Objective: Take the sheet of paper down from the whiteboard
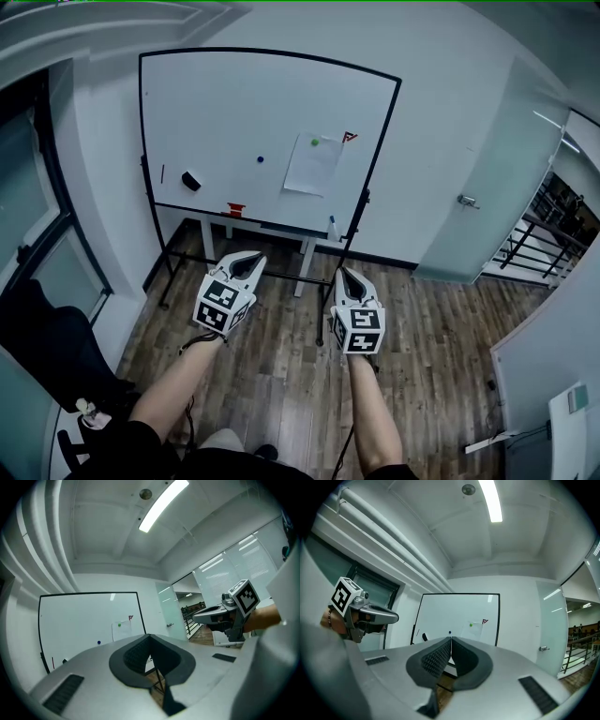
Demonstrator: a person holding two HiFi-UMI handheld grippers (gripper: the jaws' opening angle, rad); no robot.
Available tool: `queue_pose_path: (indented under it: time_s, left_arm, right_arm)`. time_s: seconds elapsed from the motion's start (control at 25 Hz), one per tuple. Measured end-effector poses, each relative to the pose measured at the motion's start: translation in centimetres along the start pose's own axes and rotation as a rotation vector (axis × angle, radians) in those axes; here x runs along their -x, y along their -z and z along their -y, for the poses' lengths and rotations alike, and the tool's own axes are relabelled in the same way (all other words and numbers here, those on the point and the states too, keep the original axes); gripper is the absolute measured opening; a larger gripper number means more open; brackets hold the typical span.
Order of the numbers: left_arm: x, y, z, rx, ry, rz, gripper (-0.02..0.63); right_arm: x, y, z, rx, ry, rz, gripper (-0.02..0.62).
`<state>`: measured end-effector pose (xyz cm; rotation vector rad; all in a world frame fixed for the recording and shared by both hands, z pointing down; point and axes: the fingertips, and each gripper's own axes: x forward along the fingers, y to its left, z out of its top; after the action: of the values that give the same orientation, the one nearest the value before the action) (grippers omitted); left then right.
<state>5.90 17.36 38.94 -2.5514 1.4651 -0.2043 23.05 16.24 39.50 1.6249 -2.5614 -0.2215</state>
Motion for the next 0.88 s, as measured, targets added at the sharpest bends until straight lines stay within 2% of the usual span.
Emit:
queue_pose_path:
  time_s: [0.4, 0.88]
  left_arm:
    - [-5.2, 1.7, -3.2, 0.022, -0.033, -0.011, 0.020]
    - [-15.9, 2.6, -12.7, 0.036, -0.044, 0.025, 0.020]
  right_arm:
    - [-5.8, 1.1, 2.0, 0.005, -0.040, -0.014, 0.025]
    - [-19.0, 1.0, 5.4, 0.051, -0.049, -0.028, 0.025]
